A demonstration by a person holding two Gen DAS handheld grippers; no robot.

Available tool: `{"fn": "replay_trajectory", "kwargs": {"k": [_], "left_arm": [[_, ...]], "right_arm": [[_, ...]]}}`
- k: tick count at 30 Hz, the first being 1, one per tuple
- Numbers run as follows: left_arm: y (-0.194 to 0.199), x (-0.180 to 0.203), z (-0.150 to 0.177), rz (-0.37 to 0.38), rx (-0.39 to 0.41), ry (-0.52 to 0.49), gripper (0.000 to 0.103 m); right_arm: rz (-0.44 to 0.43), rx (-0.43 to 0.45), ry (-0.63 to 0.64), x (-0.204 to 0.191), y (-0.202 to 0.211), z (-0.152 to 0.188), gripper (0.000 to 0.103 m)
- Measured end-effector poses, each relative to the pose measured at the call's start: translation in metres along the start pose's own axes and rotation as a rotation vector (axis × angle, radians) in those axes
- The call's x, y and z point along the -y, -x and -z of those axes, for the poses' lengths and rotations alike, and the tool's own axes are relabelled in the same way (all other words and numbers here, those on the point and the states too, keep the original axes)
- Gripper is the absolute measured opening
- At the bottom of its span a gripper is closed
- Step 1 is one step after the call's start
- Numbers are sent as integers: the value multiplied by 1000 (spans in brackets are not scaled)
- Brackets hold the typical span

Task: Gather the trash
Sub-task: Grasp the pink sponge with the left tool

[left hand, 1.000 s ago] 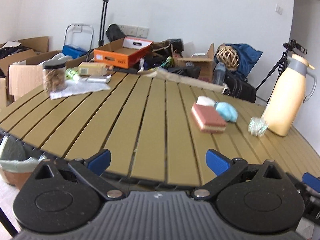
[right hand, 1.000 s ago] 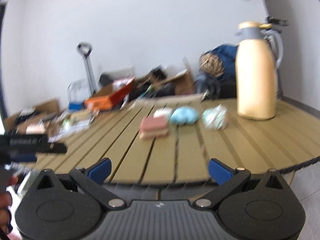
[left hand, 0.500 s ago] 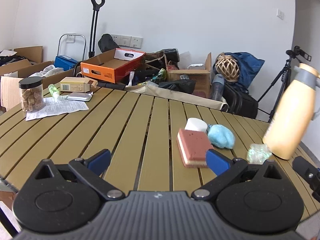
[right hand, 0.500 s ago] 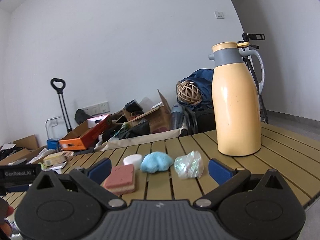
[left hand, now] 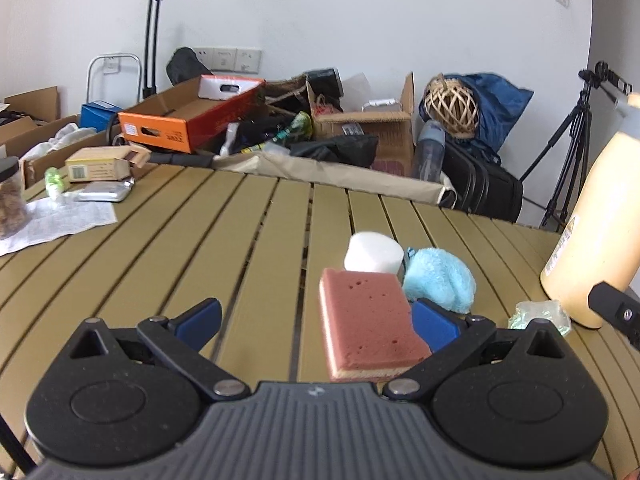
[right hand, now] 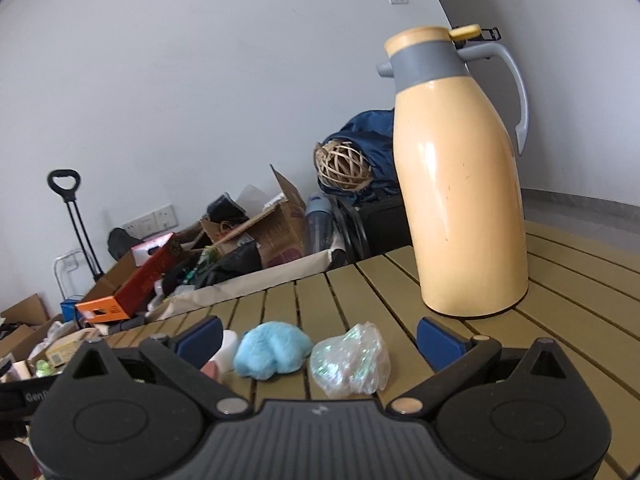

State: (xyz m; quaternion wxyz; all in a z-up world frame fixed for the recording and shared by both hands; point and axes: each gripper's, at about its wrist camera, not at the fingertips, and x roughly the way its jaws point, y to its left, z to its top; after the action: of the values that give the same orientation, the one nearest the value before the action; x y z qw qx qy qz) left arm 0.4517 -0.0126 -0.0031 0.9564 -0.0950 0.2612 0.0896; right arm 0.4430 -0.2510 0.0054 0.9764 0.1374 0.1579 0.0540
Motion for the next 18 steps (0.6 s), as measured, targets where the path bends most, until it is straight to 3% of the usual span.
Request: {"fn": "replay_trajectory", "kwargs": {"k": [11,18], "left_arm": [[-56,40,16,3,-64,-79,103],[-67,48,19,-15,-90,-109,103]], "right_arm": [[99,-71,-30,15,-43,-4,103],[134,-102,-29,15,-59,0,103]]}}
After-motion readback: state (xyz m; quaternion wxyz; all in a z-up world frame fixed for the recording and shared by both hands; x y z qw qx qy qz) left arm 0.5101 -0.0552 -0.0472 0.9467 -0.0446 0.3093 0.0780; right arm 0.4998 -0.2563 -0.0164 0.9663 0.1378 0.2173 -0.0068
